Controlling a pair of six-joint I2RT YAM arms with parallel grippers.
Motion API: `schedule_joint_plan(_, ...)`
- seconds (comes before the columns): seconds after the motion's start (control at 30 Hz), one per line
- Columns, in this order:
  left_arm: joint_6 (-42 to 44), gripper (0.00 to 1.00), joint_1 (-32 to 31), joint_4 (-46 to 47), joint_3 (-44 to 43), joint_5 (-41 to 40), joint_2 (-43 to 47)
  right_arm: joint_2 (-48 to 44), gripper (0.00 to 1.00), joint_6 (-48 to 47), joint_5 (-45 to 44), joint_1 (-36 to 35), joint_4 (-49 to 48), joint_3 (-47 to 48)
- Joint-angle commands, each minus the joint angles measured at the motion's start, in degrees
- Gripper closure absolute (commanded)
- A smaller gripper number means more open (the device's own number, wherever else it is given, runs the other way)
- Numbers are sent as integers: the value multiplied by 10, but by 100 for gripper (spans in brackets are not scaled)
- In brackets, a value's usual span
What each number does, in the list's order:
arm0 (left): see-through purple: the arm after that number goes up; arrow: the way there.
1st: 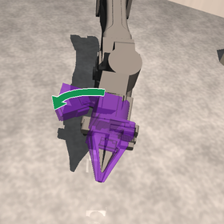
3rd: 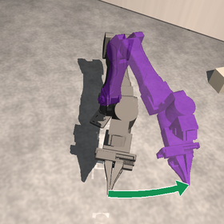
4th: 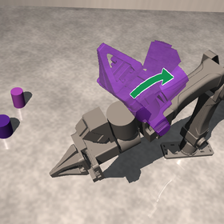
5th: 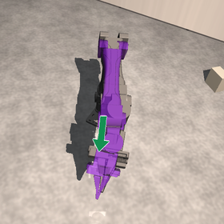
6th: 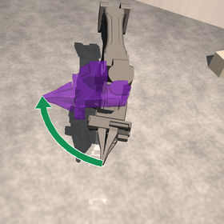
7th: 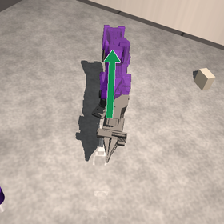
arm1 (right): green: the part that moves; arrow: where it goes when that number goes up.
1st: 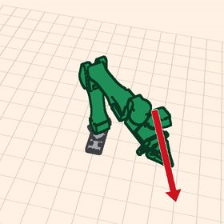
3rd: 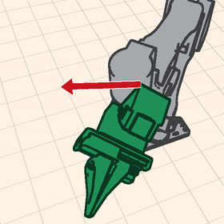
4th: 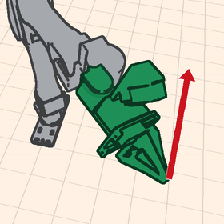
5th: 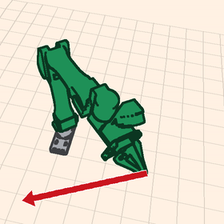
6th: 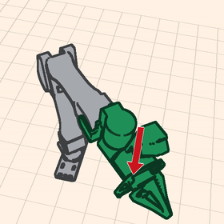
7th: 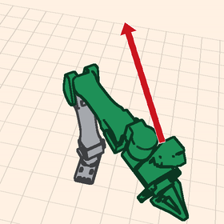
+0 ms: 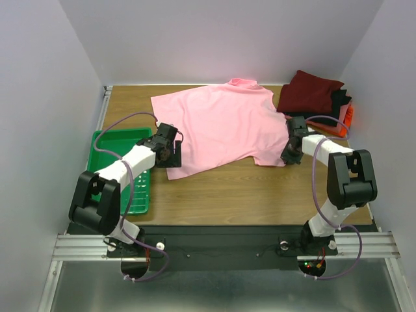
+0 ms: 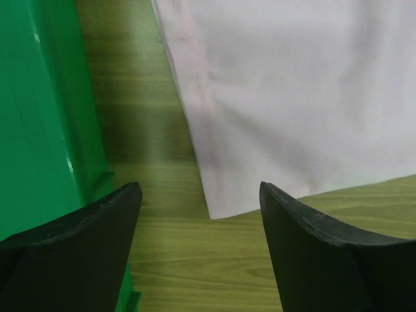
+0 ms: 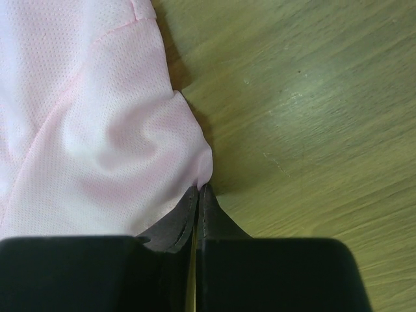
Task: Fold and stack the t-shirts
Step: Fold the tshirt
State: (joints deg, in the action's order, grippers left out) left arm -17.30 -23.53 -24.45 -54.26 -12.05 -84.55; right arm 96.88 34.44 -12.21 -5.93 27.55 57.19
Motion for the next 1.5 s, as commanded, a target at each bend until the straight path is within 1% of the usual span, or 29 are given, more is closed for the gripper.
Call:
schedule_joint_plan(0.0,-11,19,-3,10,13,51,5,35,100,-2,13,4,-29,-1)
schedule_joint_plan(0.03,-9,21,-3,9,13,53,-1,35,100,-2,13,4,-29,-1)
schedule_joint_plan(0.1,-6,28,-3,13,18,60,-16,35,100,-2,12,5,-29,-1)
schedule_joint_plan(0.2,-5,29,-3,19,24,68,-30,36,100,-2,15,4,-29,-2)
schedule_joint_plan(0.27,-6,33,-3,16,21,65,-42,32,100,-1,16,4,-30,-6)
schedule_joint_plan(0.37,-8,34,-3,15,21,61,-53,26,100,0,14,4,-30,-10)
schedule_joint_plan(0.47,-9,37,-3,12,19,60,-66,22,100,2,9,4,-30,-16)
schedule_joint_plan(0.6,-15,47,-4,-2,12,47,-76,15,100,5,5,5,-30,-23)
schedule_joint_plan(0.73,-21,49,-4,-18,5,41,-75,12,100,5,2,5,-30,-22)
schedule_joint_plan(0.87,-26,55,-4,-19,5,55,-74,13,100,6,0,6,-30,-19)
schedule_joint_plan(0.97,-25,63,-5,-26,0,63,-88,12,100,7,0,7,-30,-16)
schedule_joint_plan(1.03,-24,72,-5,-27,0,76,-89,8,100,7,-2,7,-29,-15)
schedule_joint_plan(1.07,-24,81,-6,-28,0,77,-85,5,100,6,-4,7,-29,-14)
schedule_joint_plan(1.13,-24,88,-6,-36,-4,78,-83,0,100,4,-9,9,-29,-11)
schedule_joint_plan(1.17,-23,94,-6,-39,-6,80,-81,-7,100,2,-12,10,-29,-9)
schedule_joint_plan(1.27,-18,100,-6,-58,-13,92,-70,-27,100,-7,-26,9,-29,-1)
schedule_joint_plan(1.43,-15,100,-6,-81,-13,117,-46,-75,100,-45,-49,9,-19,6)
schedule_joint_plan(1.47,-15,100,-6,-83,-13,134,-41,-86,100,-51,-54,10,-15,6)
